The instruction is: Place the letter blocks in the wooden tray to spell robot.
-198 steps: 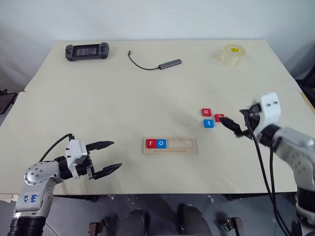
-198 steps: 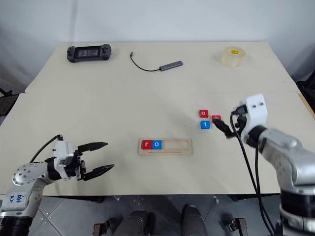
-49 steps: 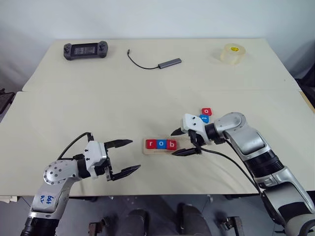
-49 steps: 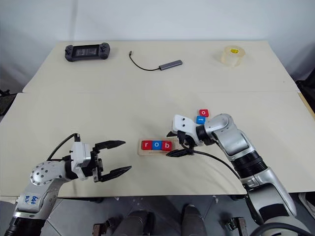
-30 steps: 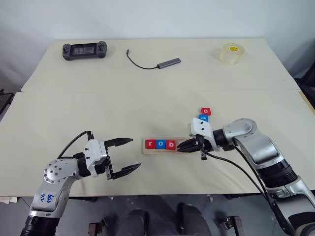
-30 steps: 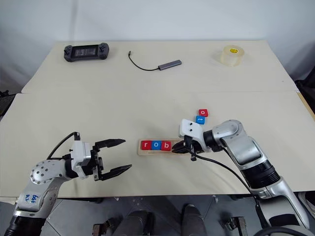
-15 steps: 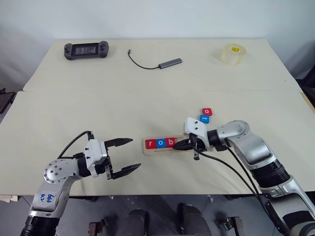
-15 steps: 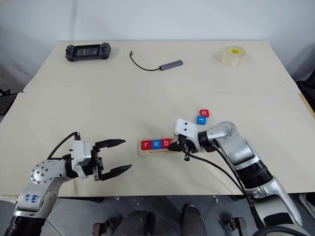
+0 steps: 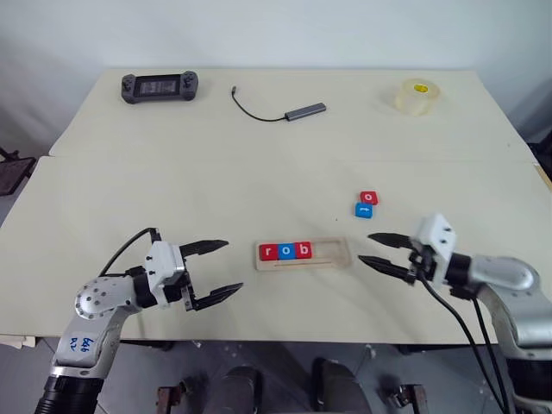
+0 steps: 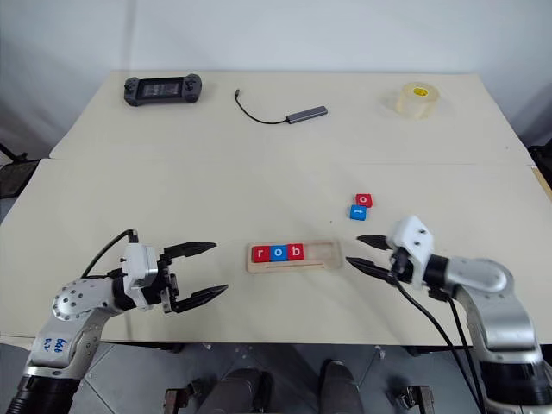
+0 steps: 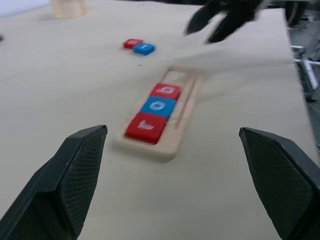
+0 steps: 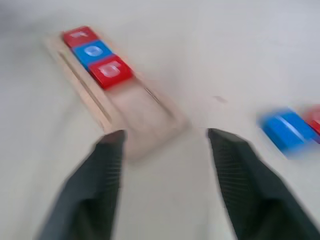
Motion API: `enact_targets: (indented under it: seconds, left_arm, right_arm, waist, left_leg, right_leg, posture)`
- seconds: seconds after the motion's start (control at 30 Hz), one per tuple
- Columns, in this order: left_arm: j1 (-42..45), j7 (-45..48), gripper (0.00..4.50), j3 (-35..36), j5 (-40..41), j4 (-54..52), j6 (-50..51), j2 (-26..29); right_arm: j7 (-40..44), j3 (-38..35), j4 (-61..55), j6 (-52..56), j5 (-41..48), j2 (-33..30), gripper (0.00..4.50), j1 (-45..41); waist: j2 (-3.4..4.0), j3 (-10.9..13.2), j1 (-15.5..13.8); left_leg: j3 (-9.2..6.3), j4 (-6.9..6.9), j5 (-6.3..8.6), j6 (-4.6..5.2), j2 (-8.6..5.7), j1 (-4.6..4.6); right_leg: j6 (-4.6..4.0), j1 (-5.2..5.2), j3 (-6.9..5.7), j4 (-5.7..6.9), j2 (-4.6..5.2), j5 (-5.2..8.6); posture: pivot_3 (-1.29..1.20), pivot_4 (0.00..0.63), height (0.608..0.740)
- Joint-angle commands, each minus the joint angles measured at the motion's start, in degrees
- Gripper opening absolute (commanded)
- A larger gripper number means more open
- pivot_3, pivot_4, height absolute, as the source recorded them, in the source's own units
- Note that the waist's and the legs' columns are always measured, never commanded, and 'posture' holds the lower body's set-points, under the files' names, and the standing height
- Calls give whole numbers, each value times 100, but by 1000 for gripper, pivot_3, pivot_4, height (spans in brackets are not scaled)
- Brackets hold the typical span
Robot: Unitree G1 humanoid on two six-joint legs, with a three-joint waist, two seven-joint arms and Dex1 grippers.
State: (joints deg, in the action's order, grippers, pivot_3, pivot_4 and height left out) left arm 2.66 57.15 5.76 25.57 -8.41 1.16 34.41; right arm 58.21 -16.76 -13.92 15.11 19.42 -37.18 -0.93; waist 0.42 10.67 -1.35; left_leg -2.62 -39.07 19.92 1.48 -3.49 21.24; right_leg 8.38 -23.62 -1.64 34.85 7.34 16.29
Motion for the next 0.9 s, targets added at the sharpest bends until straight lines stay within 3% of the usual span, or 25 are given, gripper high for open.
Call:
enact_targets:
  seconds: [0.03,0.07,0.1,0.27,0.43,0.53,0.9]
  left_arm:
    - [73,86,4500,173,68,171,-69,57]
    - [99,115,4500,180,81,217,-65,61]
    - [182,139,4500,170,99,302,-37,47]
    - [631,236,4500,62,86,664,-14,-85]
    - [791,348,4500,-28,-37,773,-183,-132]
    - [765,321,4500,-60,-81,719,-228,-163]
    - [585,149,4500,-9,35,385,-147,-244]
  right_arm:
    - [-455,-1030,-240,-585,268,280,4039,684]
    - [-516,-1109,-257,-691,263,315,4407,811]
    - [-646,-1243,-336,-764,294,426,4465,1007]
    - [-1126,-1442,-339,-1229,194,908,4465,1715]
    - [-1510,-1209,-134,-1333,149,962,4465,1370]
    - [-1634,-904,-87,-842,226,740,4465,787]
    - [-2201,559,485,2958,391,-274,4465,-2338]
  waist:
    - [0,0,-7]
    - [0,0,-4]
    - [0,0,-1]
    - [1,-1,5]
    - [3,-2,115]
    - [4,-2,152]
    - [6,-3,132]
  left_leg:
    - [-1,0,0,0,2,-2]
    - [1,0,0,0,1,-3]
    - [3,0,0,0,0,-5]
    - [8,0,-2,-2,5,-14]
    - [22,0,-2,-2,6,-21]
    - [20,0,-3,-4,11,-22]
    - [10,-4,-4,-4,8,-5]
  right_leg:
    - [0,4,-1,0,-2,0]
    - [0,3,2,1,-2,0]
    - [0,4,6,3,-2,0]
    - [0,3,15,4,-7,0]
    - [1,2,31,13,-10,0]
    - [0,1,30,15,-13,0]
    - [-2,-8,25,13,6,1]
  posture:
    - [0,150,740]
    - [0,150,740]
    - [0,150,740]
    - [0,150,740]
    - [0,150,740]
    - [0,150,740]
    - [0,150,740]
